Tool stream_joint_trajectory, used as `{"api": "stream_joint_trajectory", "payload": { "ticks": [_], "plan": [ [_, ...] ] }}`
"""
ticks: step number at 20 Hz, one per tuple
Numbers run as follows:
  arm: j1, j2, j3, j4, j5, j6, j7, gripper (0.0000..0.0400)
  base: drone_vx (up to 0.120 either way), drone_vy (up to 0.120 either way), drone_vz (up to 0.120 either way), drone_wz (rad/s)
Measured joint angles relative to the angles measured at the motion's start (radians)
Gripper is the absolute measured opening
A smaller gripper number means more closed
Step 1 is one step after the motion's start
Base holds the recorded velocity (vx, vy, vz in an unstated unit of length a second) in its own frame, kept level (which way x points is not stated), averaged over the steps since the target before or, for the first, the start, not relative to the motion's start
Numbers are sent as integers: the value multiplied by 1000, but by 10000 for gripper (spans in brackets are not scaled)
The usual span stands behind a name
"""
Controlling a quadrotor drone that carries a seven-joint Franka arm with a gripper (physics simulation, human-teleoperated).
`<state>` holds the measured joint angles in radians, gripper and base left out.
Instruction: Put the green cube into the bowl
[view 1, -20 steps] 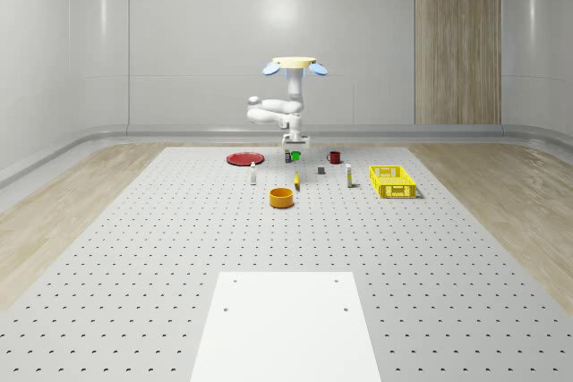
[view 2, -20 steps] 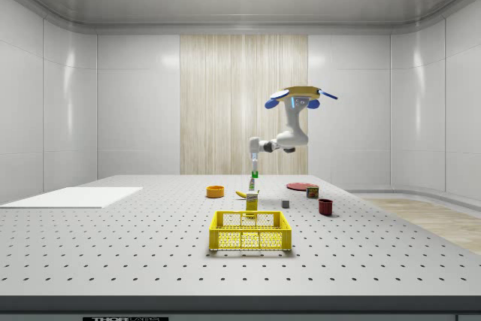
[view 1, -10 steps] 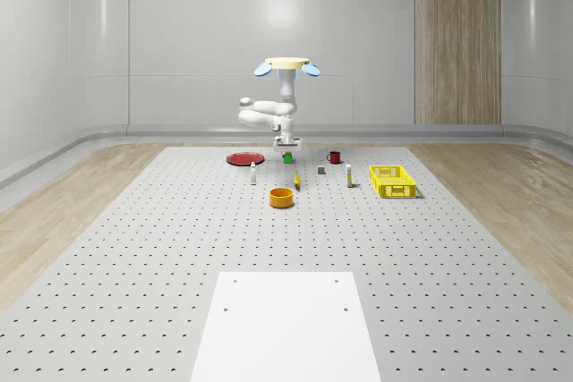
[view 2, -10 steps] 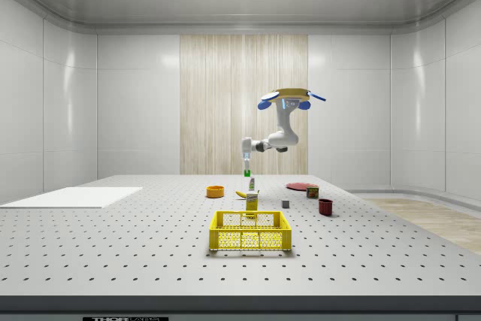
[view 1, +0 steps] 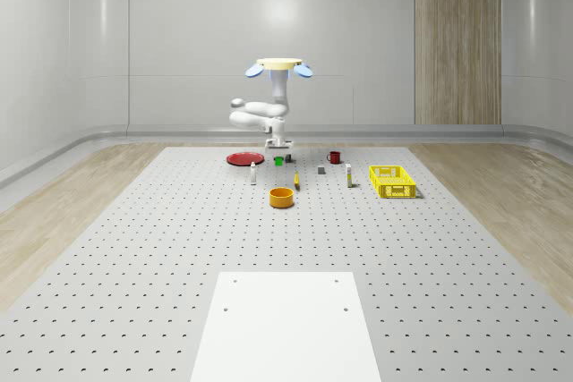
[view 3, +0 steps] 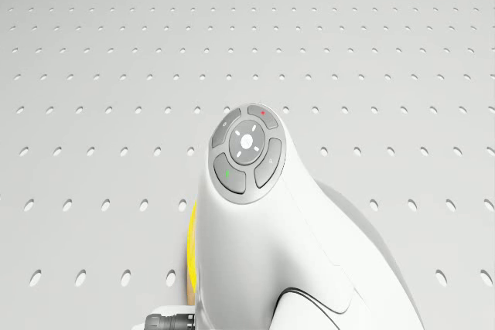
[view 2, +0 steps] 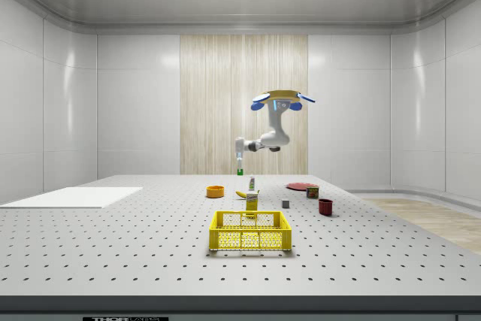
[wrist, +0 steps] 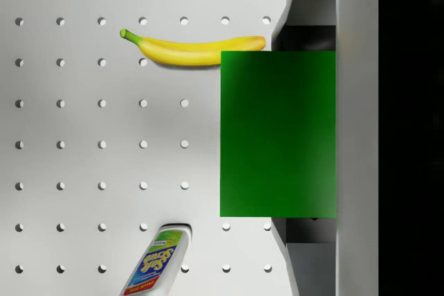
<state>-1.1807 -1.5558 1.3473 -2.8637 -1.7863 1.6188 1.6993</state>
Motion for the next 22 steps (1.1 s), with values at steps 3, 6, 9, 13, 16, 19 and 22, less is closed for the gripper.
{"api": "stream_joint_trajectory", "payload": {
  "ticks": [3, 6, 9, 13, 16, 19, 22],
  "plan": [
    [0, -1, 0, 0, 0, 1, 0, 252, 120, 0, 0, 0],
    [-1, -2, 0, 0, 1, 2, 0, 252, 120, 0, 0, 0],
    [-1, -3, 0, 0, 1, 3, 1, 252, 120, 0, -40, 0],
    [-1, -5, 1, 0, 2, 5, 1, 252, 120, 50, -30, 0],
    [-1, -6, 1, 0, 2, 5, 1, 252, 120, 13, -13, 0],
    [-2, -7, 1, 0, 3, 6, 1, 252, 120, 0, -120, 0],
    [-2, -8, 1, 0, 3, 7, 1, 252, 120, 0, -93, 0]
  ]
}}
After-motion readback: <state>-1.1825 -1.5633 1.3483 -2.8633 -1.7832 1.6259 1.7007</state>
